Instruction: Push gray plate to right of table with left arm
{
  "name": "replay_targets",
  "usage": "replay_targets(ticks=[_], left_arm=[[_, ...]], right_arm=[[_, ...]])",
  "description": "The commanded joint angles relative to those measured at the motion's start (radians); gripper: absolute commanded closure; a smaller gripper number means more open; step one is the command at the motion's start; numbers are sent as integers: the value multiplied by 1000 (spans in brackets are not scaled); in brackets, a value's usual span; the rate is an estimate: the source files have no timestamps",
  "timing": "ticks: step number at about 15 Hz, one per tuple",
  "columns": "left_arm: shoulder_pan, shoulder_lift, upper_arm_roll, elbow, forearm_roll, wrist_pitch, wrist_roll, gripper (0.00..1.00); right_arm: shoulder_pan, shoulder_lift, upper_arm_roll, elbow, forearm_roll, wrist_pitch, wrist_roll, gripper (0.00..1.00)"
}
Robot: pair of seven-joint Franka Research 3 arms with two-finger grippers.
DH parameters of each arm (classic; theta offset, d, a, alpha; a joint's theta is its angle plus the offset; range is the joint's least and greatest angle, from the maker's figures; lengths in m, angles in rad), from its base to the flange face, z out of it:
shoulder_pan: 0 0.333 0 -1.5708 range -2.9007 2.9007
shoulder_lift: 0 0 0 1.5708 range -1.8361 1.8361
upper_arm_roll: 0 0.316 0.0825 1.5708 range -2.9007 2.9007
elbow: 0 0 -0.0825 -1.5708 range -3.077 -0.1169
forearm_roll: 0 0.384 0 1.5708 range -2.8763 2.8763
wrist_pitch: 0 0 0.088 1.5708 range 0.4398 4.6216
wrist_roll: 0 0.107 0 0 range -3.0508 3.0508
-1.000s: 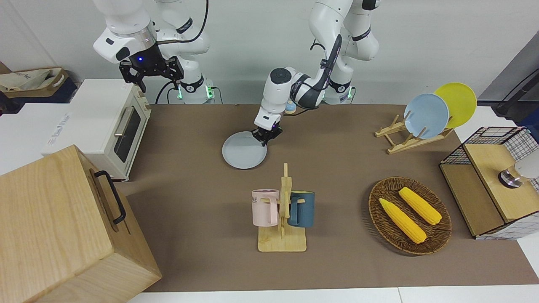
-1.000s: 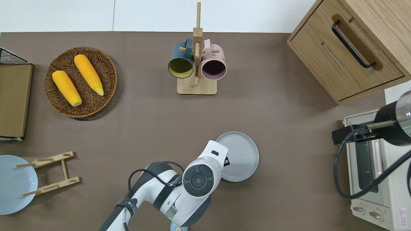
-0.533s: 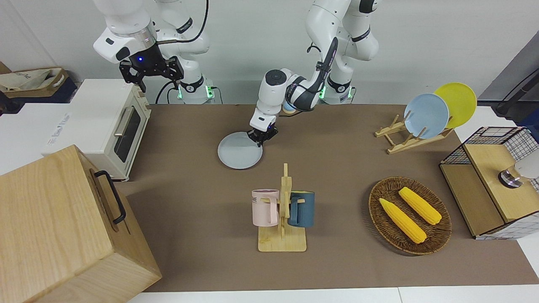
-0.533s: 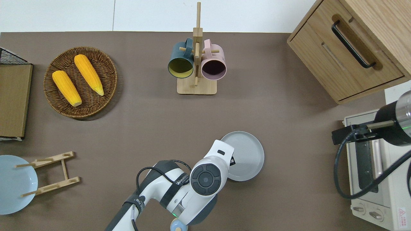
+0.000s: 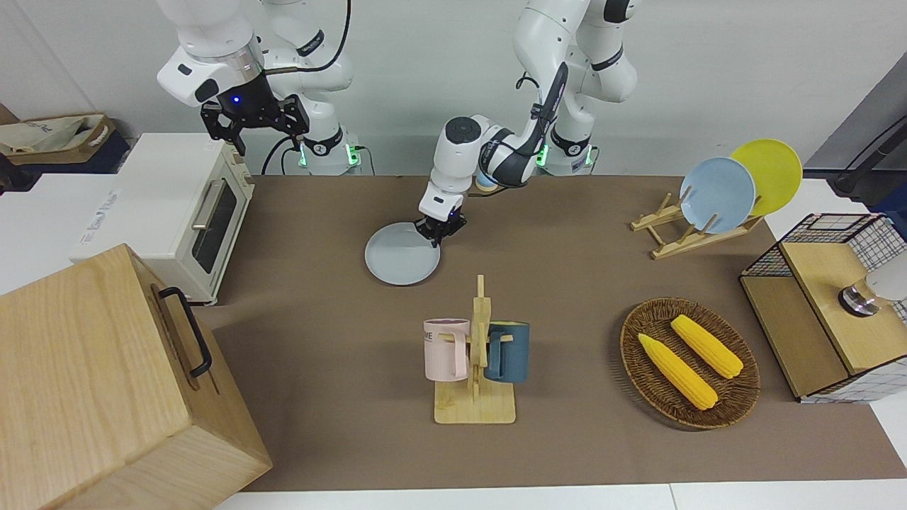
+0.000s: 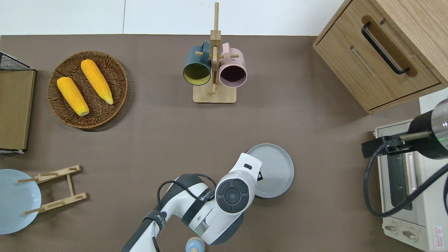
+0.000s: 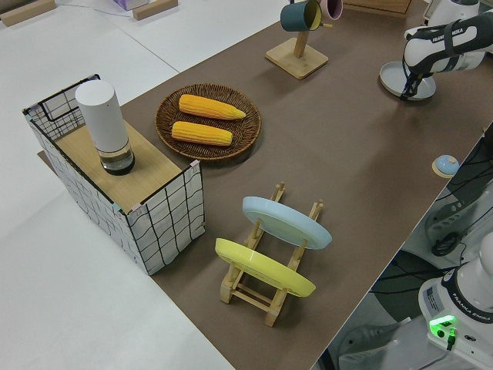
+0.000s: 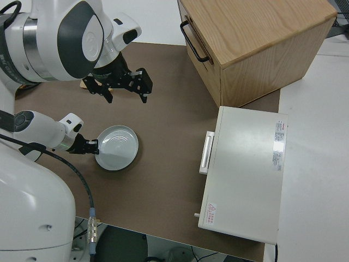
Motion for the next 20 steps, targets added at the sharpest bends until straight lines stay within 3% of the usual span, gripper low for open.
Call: replay_targets(ticks=[1, 2, 3, 4, 6, 7, 20], left_arm=[[-17, 33, 10, 22, 9, 6, -16, 1000], [-17, 33, 11, 22, 9, 6, -15, 1000], [-15, 33, 13, 22, 9, 6, -13, 914], [-15, 33, 13, 22, 9, 6, -13, 728], [-15, 33, 14, 24, 9, 6, -12, 152], [-15, 33, 14, 24, 9, 6, -13, 8], [9, 4, 34, 25, 55, -37, 17, 7]], right_arm=[[-20, -2, 16, 9, 4, -16, 12, 17], [-19, -2, 16, 9, 4, -16, 13, 17], [-19, -2, 16, 9, 4, -16, 12, 17], [-19, -2, 16, 9, 4, -16, 12, 17], [-20, -2, 16, 9, 4, -16, 13, 17], [-19, -2, 16, 9, 4, -16, 13, 17], [-19, -2, 16, 9, 4, -16, 13, 17]])
